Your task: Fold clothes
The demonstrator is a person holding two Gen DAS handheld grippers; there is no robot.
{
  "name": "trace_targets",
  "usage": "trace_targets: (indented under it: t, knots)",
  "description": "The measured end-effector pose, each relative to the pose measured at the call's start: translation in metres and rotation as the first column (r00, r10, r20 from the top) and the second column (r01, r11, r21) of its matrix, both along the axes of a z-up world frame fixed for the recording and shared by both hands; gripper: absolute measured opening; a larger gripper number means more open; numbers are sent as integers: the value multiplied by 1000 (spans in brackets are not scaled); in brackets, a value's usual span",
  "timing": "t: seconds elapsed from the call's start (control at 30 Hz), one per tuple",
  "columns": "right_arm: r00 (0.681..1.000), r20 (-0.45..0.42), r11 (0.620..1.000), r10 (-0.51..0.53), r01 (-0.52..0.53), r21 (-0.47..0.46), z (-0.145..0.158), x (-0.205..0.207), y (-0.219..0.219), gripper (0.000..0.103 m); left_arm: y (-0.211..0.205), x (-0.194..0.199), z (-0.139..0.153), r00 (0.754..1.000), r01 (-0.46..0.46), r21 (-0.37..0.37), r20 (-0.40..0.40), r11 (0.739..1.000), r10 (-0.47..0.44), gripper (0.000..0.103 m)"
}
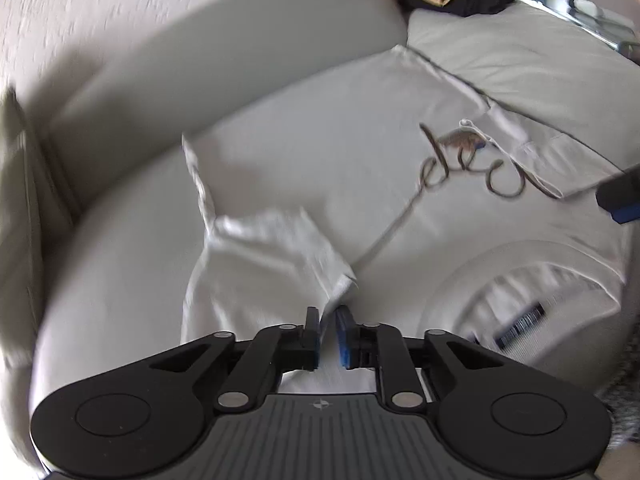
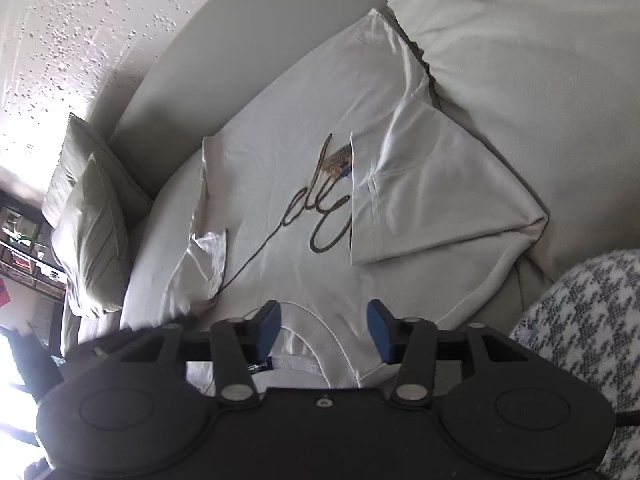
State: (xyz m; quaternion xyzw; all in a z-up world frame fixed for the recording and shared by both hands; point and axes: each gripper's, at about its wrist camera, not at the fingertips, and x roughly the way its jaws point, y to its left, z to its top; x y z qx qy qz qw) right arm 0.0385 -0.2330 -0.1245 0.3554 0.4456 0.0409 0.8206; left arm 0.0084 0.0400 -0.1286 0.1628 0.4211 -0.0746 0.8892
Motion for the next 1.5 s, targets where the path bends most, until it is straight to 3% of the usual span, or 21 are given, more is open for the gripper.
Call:
trace_targets:
  t: [0.07, 0.13, 0.2, 0.3, 0.4, 0.5, 0.63, 0.83, 1.17, 1.2, 1.27, 1.37, 1.5]
  knots:
    - [1000, 6, 1000, -3, 3, 7, 1, -1, 0, 49, 23, -9, 9, 997, -81, -119, -15, 990, 80, 40]
    - [1000, 9, 1000, -9, 9, 17, 1, 0, -1, 49, 55, -19, 23, 982, -185, -240, -12, 953, 188, 46]
    - [1000, 11, 1000, -15, 15, 21, 1, 0, -1, 49, 88, -22, 29, 952, -296, -318, -21, 901, 306, 46]
    - [1000, 8, 1000, -18, 18, 26, -1, 2, 1, 49, 131, -5, 31, 894, -438, -438, -120, 785, 432, 45]
    - [1000, 0, 999, -10, 10, 33, -2, 1, 4, 49, 156, 3, 22, 867, -496, -472, -214, 729, 451, 44]
    - [1000, -5, 1000, -6, 6, 20, -1, -1, 7, 49, 156, 9, 13, 865, -500, -460, -233, 734, 443, 44]
    - [1000, -12, 1000, -9, 9, 16, -1, -1, 7, 49, 146, 12, 9, 872, -489, -393, -192, 779, 450, 44]
    - [1000, -21, 1000, -3, 3, 8, -3, 0, 11, 49, 146, 3, 8, 883, -468, -332, -134, 819, 451, 44]
    - [999, -38, 1000, -5, 5, 14, -8, 0, 12, 50, 149, 6, 2, 876, -480, -351, -138, 804, 463, 45]
    - [999, -42, 1000, -6, 6, 15, -10, 0, 12, 50, 150, 6, 1, 875, -480, -362, -140, 799, 463, 45]
    - [999, -50, 1000, -11, 12, 21, -13, 0, 10, 50, 159, 5, -2, 866, -494, -425, -161, 759, 473, 45]
    - [999, -51, 1000, -15, 17, 23, -15, -2, 10, 50, 180, 2, -6, 836, -538, -511, -222, 671, 501, 42]
    - [999, -49, 1000, -11, 13, 27, -17, -1, 10, 50, 184, 8, -11, 845, -531, -537, -275, 656, 459, 41]
